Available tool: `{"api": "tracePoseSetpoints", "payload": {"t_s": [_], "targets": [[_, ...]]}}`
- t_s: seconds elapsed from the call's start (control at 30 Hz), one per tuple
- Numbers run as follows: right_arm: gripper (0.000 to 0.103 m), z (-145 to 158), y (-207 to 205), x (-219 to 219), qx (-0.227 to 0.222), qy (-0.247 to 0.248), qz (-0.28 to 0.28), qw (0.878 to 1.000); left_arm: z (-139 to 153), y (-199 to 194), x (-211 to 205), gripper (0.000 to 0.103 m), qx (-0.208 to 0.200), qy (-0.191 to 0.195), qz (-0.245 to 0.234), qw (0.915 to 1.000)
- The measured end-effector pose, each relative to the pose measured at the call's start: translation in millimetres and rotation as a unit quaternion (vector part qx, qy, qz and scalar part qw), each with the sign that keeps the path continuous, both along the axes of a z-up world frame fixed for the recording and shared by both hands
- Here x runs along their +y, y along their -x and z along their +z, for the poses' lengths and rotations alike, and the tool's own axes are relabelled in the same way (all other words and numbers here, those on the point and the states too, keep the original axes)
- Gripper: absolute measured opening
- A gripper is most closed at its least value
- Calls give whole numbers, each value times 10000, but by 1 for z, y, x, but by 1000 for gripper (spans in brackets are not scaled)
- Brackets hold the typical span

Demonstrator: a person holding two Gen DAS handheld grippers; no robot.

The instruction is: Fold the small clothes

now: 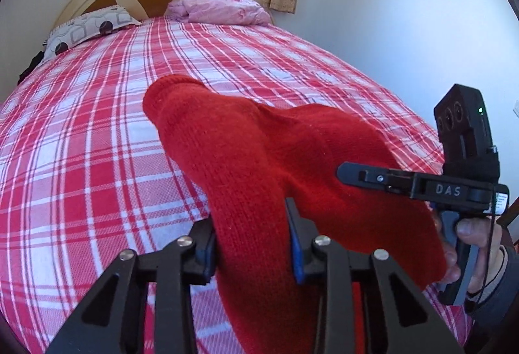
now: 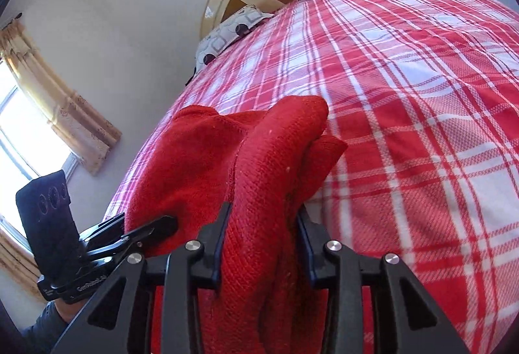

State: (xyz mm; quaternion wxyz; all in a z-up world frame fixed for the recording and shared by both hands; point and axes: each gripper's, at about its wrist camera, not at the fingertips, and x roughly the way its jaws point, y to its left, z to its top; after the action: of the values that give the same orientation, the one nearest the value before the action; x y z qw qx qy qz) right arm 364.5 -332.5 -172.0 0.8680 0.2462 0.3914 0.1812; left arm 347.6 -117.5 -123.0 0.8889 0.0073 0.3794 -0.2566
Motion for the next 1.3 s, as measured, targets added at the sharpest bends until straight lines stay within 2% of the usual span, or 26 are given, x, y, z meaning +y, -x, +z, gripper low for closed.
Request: {"api": "tracePoseSetpoints", "payload": {"t_s": [0.13, 0.33, 0.5, 0.8, 1.07, 1.3], "targets": [[37, 10, 13, 18, -126, -18, 118, 9998, 14, 22, 14, 36, -244, 0, 67, 9997], [37, 32, 34, 51, -358, -126, 394, 9985, 30, 53, 40, 35, -383, 96, 261, 9989], [37, 51, 51, 86, -530, -173, 719, 9959, 38, 77, 70, 35, -347, 71, 581, 9977], [37, 64, 77, 169, -624, -136, 1460, 9872, 39, 120, 132, 35, -396, -27, 1105, 9931], [37, 67, 83, 254, -587, -230, 2152, 9745, 43, 154, 197, 34, -436, 29, 1713, 9843], [37, 70, 83, 329, -572, -260, 2685, 9612, 36, 173, 252, 34, -383, 12, 2245, 9737]]}}
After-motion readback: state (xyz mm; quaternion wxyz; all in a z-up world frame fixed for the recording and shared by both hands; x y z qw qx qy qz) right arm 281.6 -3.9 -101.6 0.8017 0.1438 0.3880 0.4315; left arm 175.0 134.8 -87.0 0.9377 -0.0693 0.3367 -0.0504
